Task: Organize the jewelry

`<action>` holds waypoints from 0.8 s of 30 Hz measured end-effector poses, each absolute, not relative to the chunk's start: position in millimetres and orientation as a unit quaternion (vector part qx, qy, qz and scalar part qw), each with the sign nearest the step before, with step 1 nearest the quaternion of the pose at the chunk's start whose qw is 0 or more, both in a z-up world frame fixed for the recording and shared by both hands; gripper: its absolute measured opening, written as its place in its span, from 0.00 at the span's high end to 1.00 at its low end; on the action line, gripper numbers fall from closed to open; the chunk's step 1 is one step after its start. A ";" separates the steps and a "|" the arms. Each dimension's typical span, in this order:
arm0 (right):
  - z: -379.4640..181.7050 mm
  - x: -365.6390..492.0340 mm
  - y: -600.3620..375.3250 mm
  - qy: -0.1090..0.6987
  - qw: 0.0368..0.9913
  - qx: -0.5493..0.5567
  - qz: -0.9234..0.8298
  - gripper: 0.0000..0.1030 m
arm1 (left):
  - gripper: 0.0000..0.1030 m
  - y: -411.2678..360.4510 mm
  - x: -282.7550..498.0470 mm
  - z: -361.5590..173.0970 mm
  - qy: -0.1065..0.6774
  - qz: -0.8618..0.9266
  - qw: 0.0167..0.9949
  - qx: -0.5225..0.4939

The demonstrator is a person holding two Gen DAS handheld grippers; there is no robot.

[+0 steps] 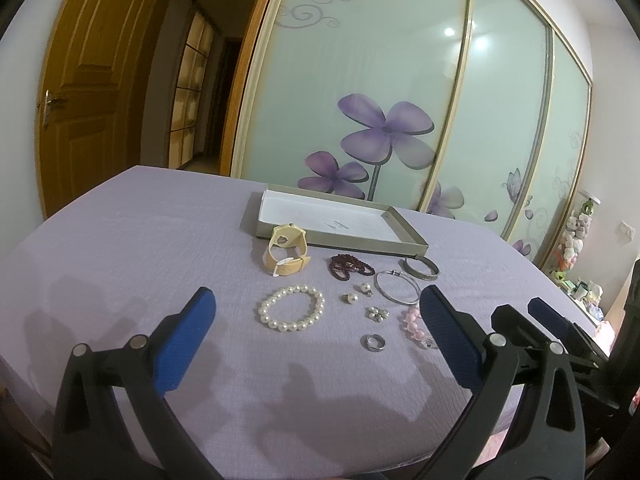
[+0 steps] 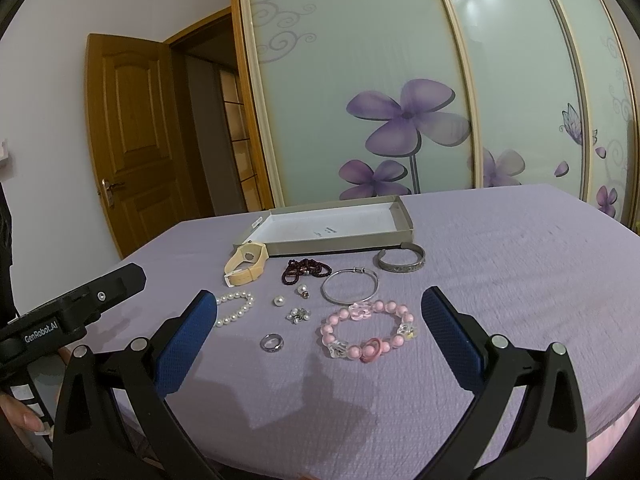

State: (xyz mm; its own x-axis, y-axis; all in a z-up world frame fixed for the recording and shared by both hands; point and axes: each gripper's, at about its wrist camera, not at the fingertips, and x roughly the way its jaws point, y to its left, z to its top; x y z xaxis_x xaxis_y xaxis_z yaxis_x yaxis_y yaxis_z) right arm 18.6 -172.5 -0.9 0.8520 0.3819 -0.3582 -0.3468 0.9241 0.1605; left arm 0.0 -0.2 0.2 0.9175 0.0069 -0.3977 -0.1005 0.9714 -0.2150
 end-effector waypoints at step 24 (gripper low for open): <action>2.7 17.5 -172.7 0.194 0.962 0.044 0.189 0.01 | 0.02 -0.1 0.5 -1.4 0.202 0.027 0.972 -0.117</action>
